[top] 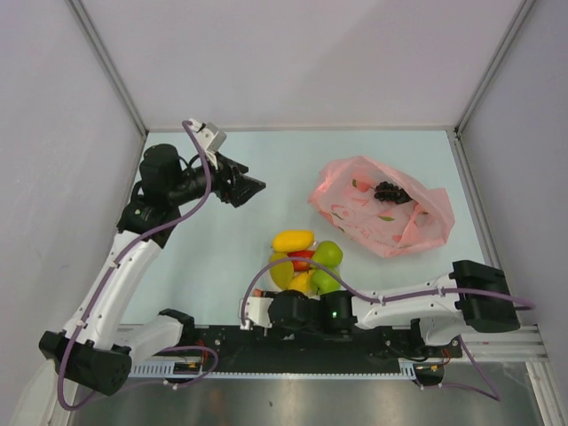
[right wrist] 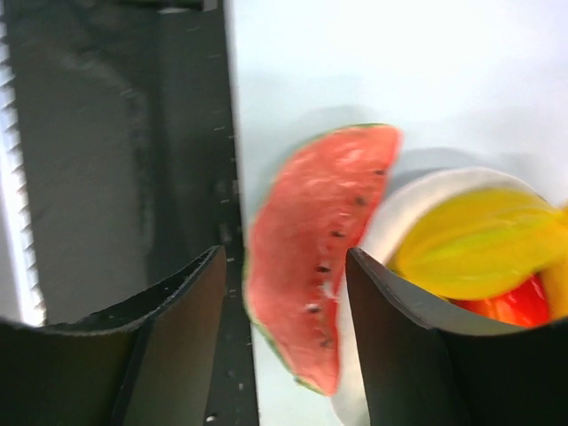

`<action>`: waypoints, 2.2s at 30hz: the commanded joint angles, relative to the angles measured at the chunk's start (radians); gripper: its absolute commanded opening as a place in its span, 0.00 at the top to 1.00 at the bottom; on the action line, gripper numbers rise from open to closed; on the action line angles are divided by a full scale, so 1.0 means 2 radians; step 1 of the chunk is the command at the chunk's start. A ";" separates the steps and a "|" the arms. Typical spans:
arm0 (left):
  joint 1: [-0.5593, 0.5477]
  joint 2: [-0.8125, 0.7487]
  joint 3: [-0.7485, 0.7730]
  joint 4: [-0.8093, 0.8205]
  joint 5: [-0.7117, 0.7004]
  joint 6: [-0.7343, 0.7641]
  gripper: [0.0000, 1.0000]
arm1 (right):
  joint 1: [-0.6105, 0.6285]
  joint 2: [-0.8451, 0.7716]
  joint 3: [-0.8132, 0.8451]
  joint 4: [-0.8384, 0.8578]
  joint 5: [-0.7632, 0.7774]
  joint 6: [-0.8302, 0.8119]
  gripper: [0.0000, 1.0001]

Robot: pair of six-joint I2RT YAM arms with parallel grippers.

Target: Take the fake fruits out of the plastic bag

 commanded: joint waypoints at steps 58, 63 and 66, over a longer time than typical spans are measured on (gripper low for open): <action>0.012 -0.035 0.000 0.006 0.018 -0.007 0.25 | -0.056 0.008 0.104 -0.076 0.052 0.025 1.00; 0.012 -0.024 -0.002 0.020 0.022 -0.018 0.25 | -0.080 0.005 0.104 -0.085 0.043 0.033 1.00; 0.012 -0.018 -0.001 0.024 0.024 -0.021 0.25 | -0.088 0.001 0.101 -0.095 0.041 0.043 1.00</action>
